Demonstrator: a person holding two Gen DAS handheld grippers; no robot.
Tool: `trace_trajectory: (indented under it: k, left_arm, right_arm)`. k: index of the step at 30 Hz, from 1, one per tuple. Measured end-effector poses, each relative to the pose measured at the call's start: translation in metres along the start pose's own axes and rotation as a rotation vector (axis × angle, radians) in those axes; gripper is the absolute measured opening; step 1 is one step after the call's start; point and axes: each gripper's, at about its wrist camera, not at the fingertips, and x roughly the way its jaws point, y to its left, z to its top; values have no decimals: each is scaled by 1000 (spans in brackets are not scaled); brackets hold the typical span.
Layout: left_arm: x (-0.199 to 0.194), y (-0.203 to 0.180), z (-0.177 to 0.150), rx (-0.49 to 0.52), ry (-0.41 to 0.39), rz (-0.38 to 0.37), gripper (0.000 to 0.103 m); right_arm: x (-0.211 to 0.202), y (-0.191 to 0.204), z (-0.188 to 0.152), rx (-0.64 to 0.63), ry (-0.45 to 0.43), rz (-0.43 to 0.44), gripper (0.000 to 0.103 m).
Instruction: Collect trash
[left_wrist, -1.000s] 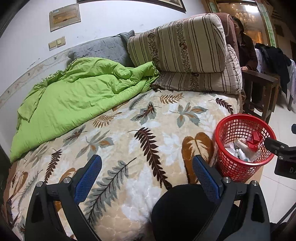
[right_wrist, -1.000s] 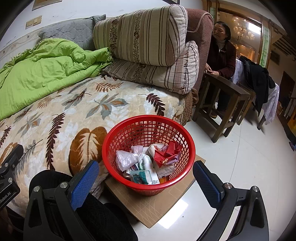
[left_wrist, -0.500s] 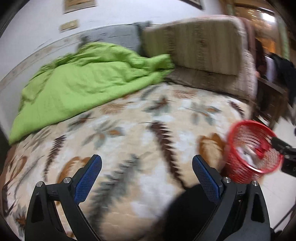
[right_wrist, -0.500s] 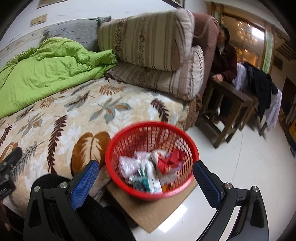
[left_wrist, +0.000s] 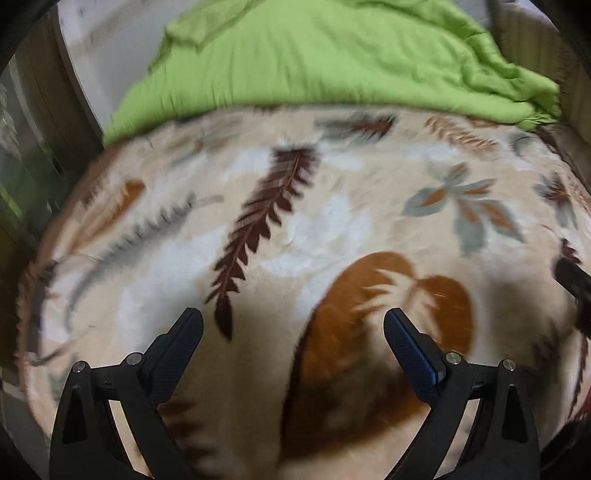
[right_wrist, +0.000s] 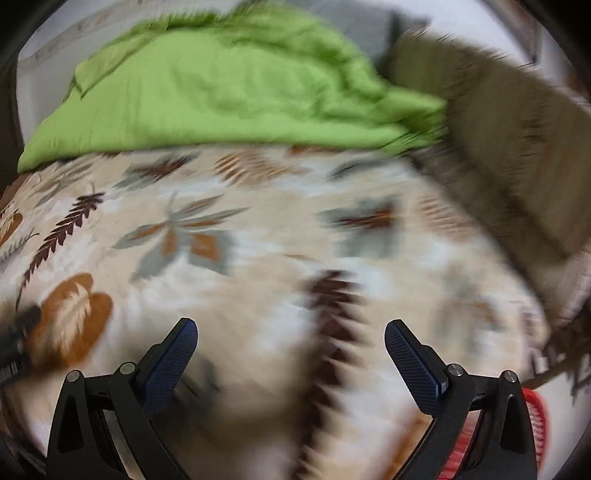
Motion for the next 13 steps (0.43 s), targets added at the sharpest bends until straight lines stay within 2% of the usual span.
trace_trajectory:
  k: [3, 6, 8, 10, 13]
  left_arm:
    - [28, 8, 7, -20, 35, -22, 98]
    - [42, 13, 15, -71, 7, -35, 103]
    - [48, 12, 18, -74, 4, -37, 103]
    - [50, 14, 18, -83, -10, -41, 103]
    - [54, 15, 21, -86, -15, -43, 103]
  right_arm:
    - [51, 26, 20, 41, 55, 28, 102]
    - [83, 48, 35, 6, 28, 11, 102]
    - [100, 55, 41, -14, 88, 51, 102]
    - [108, 52, 45, 30, 102, 87, 103]
    - [106, 52, 41, 33, 83, 90, 103]
